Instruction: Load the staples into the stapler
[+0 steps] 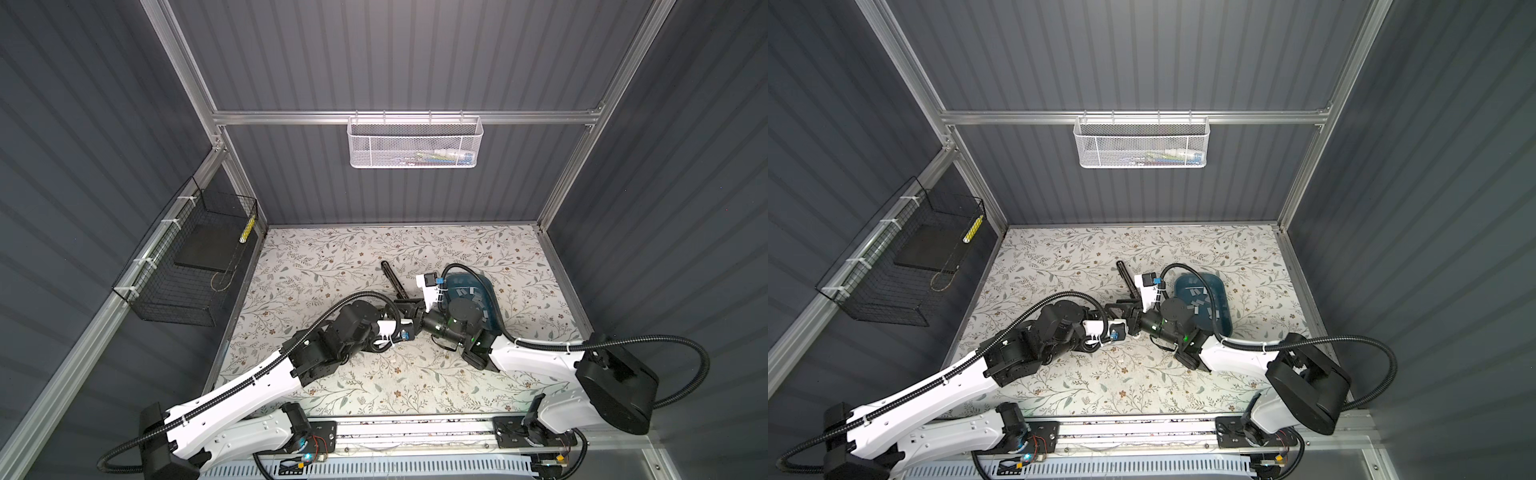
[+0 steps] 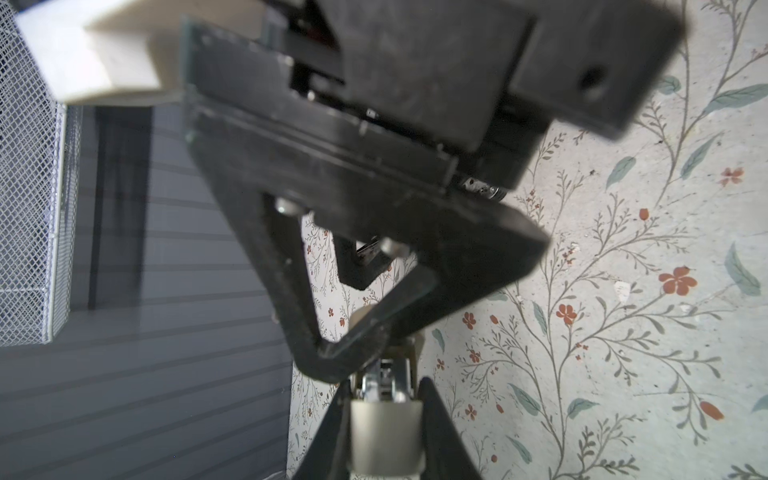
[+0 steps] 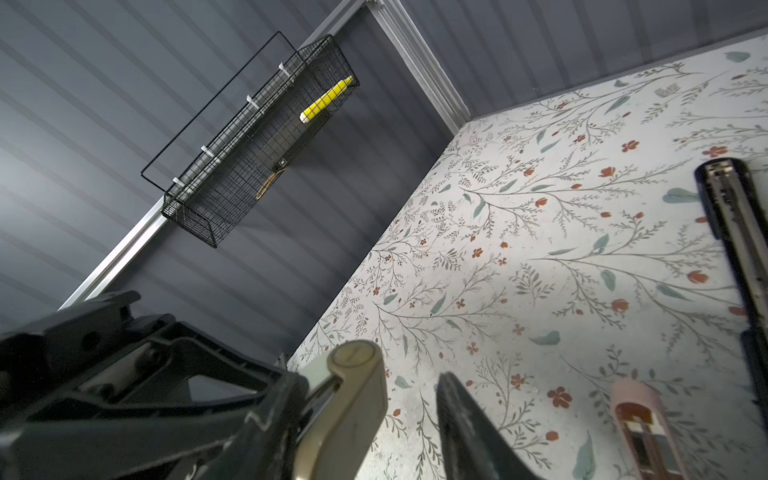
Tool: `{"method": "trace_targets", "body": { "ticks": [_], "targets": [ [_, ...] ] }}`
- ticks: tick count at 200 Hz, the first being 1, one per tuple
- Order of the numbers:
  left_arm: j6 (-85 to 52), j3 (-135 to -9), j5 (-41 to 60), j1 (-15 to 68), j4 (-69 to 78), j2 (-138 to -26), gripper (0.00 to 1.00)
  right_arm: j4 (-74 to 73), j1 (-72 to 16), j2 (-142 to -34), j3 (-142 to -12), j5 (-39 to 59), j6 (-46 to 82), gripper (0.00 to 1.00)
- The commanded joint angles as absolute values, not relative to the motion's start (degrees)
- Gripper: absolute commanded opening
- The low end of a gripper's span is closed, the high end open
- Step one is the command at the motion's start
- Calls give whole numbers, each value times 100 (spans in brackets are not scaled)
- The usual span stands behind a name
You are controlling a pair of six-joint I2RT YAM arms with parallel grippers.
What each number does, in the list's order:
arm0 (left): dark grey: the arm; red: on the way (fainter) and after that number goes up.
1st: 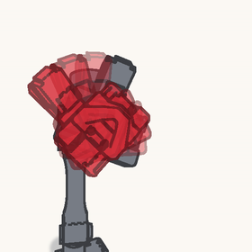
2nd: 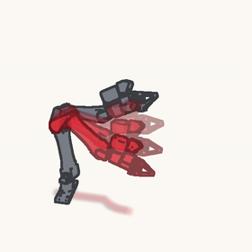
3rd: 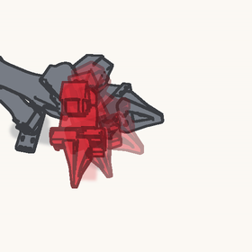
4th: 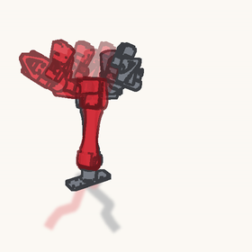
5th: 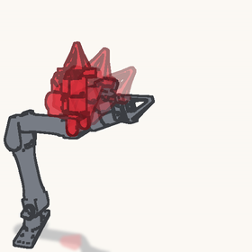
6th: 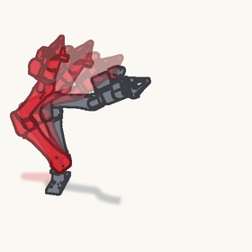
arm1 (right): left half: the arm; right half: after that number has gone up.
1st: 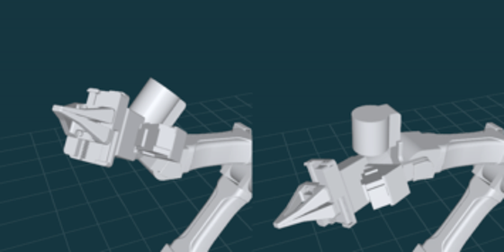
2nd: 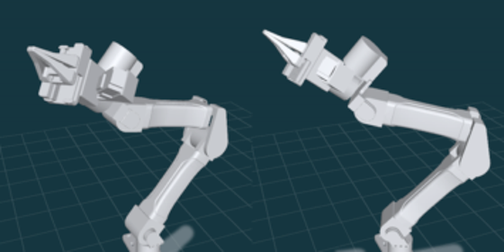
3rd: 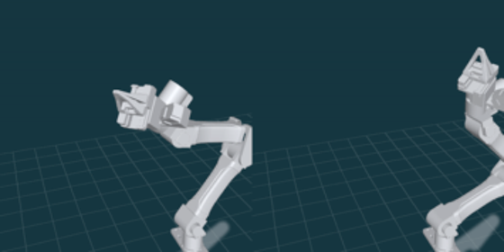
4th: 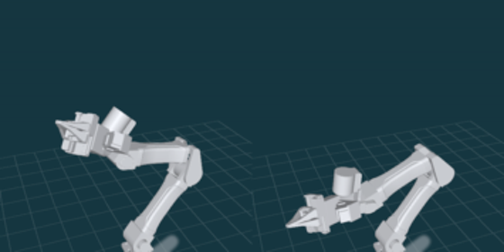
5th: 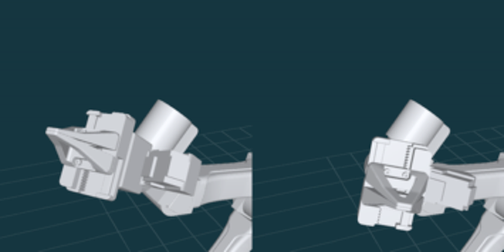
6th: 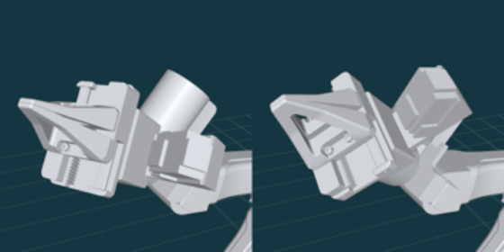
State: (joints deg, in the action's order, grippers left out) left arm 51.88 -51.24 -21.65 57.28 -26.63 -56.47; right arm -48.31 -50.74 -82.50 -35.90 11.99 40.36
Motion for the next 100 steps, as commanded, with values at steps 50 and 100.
{"method": "trace_targets", "body": {
  "ticks": [50, 100],
  "targets": [
    [4958, -5184, -2698, 5703, -2281, -5662, 0, -4567, -5106, -8231, -3703, 1106, 3860, 49],
    [4922, -5234, -2865, 5696, -2263, -5783, 0, -4369, -5122, -8226, -3776, 993, 3807, 46]
  ]
}}
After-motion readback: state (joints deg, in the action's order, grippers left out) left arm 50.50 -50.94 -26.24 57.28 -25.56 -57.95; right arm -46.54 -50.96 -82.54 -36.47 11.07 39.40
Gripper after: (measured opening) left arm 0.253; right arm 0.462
